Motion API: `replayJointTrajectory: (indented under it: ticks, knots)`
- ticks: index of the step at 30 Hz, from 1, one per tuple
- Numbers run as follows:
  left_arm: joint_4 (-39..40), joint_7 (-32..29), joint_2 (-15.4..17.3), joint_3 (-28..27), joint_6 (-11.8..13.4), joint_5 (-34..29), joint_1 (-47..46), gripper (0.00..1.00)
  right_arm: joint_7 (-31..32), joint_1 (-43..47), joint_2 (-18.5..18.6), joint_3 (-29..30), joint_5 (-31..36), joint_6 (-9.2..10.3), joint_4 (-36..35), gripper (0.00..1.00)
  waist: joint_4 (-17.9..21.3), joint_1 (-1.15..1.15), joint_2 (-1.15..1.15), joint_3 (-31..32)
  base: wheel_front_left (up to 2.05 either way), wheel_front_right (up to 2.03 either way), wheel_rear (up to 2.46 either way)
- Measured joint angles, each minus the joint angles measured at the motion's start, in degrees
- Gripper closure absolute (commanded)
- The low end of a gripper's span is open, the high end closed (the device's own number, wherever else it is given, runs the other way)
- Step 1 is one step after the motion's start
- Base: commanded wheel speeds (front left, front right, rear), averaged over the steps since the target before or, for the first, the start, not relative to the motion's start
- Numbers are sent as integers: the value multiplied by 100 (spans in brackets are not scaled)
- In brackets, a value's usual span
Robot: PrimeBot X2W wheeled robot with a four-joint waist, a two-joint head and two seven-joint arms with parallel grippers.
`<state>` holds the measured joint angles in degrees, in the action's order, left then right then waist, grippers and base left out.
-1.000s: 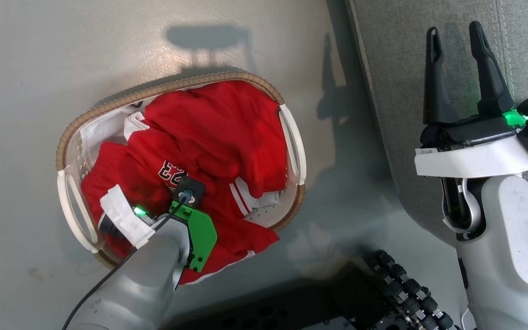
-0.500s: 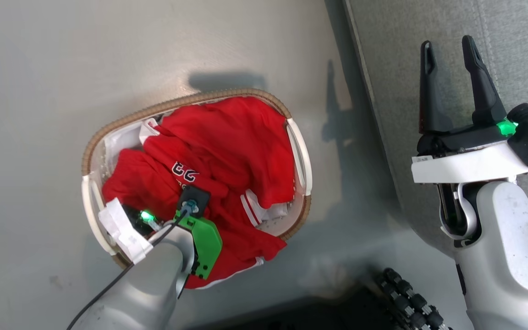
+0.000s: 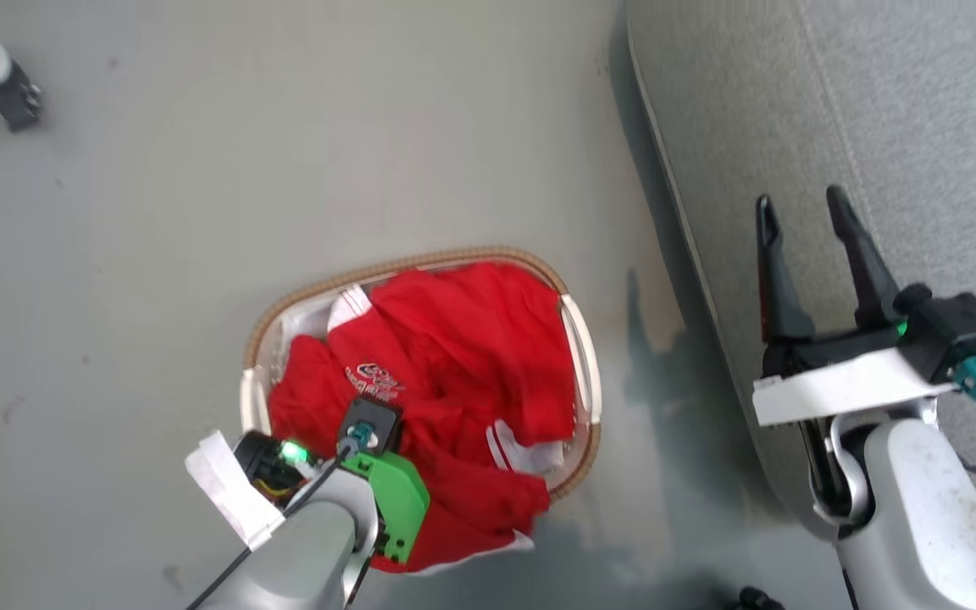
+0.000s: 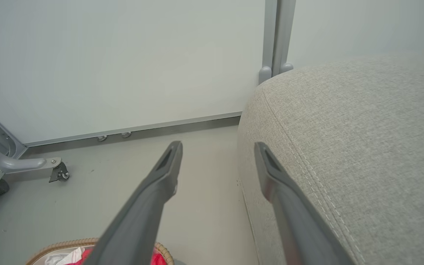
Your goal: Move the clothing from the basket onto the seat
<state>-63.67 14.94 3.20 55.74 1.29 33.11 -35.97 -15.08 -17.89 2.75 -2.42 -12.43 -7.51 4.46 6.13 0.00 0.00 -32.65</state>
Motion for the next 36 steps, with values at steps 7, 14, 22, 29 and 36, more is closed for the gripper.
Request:
replayJointTrajectory:
  ticks: [7,14,22,29,36]
  knots:
    - [1090,8,544,-359,275,-372,220,100,-1,458,-1,3,98,0,142,0,-203,0,0,834,0,0,0]
    - [1962,9,977,-509,304,-831,255,100,0,843,0,-20,135,0,240,0,-351,0,0,1634,0,0,0]
    - [2560,-11,1429,-311,38,-1240,-224,100,0,1169,0,-99,153,0,302,0,-438,0,0,2407,0,0,0]
    - [3261,-302,1613,-331,-99,-1310,-848,100,-1,1327,0,-157,170,0,334,0,-463,0,0,2915,0,0,0]
    - [3775,-638,1645,-405,-182,-1310,-1423,100,0,1369,1,-318,208,0,331,0,-454,-1,0,3142,0,0,0]
